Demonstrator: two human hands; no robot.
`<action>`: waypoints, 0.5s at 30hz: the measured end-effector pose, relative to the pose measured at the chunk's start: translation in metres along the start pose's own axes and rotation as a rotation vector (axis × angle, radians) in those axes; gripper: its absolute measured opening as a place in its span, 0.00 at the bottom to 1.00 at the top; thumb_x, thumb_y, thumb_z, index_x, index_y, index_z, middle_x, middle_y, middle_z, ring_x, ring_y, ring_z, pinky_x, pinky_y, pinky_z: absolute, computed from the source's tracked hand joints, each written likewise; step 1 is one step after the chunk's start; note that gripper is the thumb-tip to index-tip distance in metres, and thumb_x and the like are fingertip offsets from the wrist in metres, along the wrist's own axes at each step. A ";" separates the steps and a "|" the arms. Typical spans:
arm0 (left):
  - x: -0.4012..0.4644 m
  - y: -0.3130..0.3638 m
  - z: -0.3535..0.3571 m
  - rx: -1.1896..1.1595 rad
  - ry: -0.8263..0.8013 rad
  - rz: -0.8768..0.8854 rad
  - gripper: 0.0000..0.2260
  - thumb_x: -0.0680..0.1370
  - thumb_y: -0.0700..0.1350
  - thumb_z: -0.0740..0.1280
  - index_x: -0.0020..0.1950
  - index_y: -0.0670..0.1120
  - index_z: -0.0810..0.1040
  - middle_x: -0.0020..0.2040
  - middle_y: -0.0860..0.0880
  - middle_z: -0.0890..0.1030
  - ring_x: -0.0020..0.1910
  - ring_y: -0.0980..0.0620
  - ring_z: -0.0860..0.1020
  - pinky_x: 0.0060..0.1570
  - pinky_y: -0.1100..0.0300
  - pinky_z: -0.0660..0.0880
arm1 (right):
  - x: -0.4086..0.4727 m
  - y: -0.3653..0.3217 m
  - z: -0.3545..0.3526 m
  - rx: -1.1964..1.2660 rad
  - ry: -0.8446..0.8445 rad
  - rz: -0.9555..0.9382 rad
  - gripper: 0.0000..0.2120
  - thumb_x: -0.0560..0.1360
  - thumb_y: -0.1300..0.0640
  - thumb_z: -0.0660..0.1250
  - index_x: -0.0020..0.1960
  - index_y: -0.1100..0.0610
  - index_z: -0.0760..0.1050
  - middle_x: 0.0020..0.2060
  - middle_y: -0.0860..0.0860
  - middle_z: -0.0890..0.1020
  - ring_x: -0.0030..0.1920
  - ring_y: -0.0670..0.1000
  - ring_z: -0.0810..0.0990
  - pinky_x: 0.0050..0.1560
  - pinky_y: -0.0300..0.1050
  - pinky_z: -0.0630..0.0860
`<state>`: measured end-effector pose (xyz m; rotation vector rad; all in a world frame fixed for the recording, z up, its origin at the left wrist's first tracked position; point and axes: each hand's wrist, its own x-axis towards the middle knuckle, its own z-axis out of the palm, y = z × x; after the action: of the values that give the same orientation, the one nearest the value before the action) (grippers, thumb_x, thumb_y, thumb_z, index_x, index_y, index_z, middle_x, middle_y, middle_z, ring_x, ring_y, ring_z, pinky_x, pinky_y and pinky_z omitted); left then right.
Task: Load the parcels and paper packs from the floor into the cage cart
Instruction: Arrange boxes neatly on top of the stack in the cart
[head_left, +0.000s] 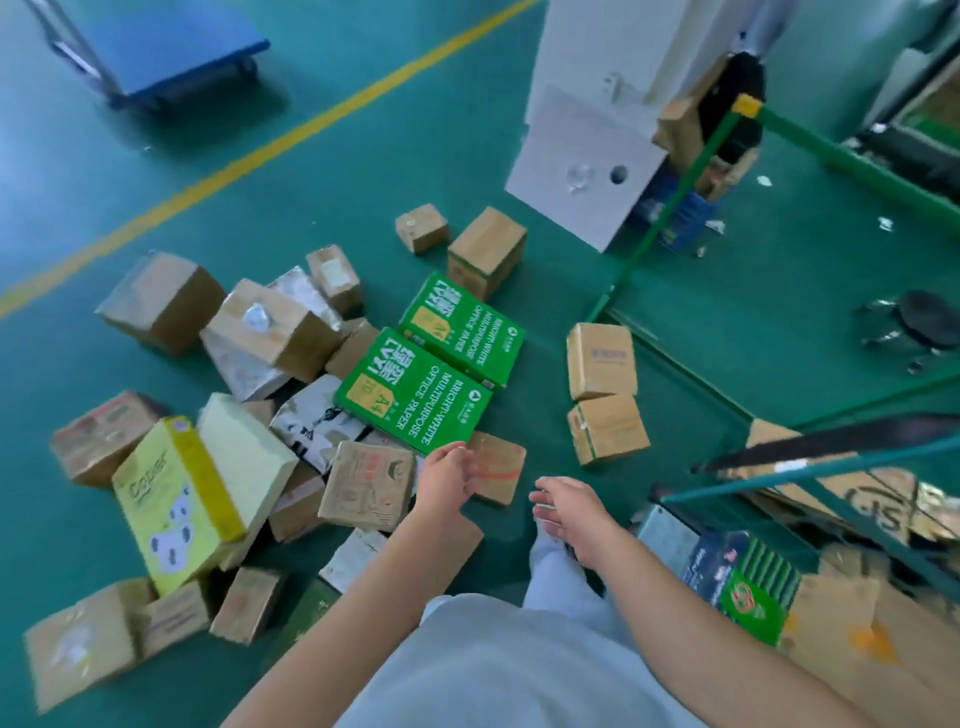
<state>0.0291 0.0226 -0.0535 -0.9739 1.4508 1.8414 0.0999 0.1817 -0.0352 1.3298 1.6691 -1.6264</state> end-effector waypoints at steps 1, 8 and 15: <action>0.006 0.004 0.003 -0.032 0.036 -0.006 0.10 0.83 0.34 0.62 0.64 0.40 0.77 0.43 0.46 0.80 0.25 0.56 0.79 0.34 0.61 0.68 | 0.011 -0.008 0.001 -0.033 -0.021 0.004 0.05 0.83 0.53 0.64 0.54 0.53 0.78 0.48 0.51 0.84 0.46 0.51 0.80 0.44 0.43 0.75; 0.048 0.028 0.044 -0.196 0.244 -0.043 0.09 0.84 0.36 0.63 0.62 0.42 0.77 0.48 0.46 0.80 0.38 0.53 0.77 0.37 0.61 0.74 | 0.100 -0.076 -0.010 -0.180 -0.187 0.039 0.05 0.83 0.53 0.63 0.53 0.53 0.77 0.47 0.50 0.82 0.41 0.48 0.79 0.43 0.42 0.75; 0.080 0.059 0.116 -0.310 0.464 -0.078 0.10 0.85 0.39 0.60 0.65 0.45 0.76 0.49 0.46 0.79 0.41 0.53 0.78 0.40 0.60 0.74 | 0.204 -0.183 -0.049 -0.231 -0.292 0.097 0.06 0.83 0.55 0.64 0.53 0.55 0.79 0.49 0.53 0.85 0.46 0.51 0.82 0.45 0.43 0.78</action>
<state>-0.0845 0.1229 -0.0730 -1.6758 1.3710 1.8979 -0.1299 0.3215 -0.1067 0.9925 1.5370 -1.4431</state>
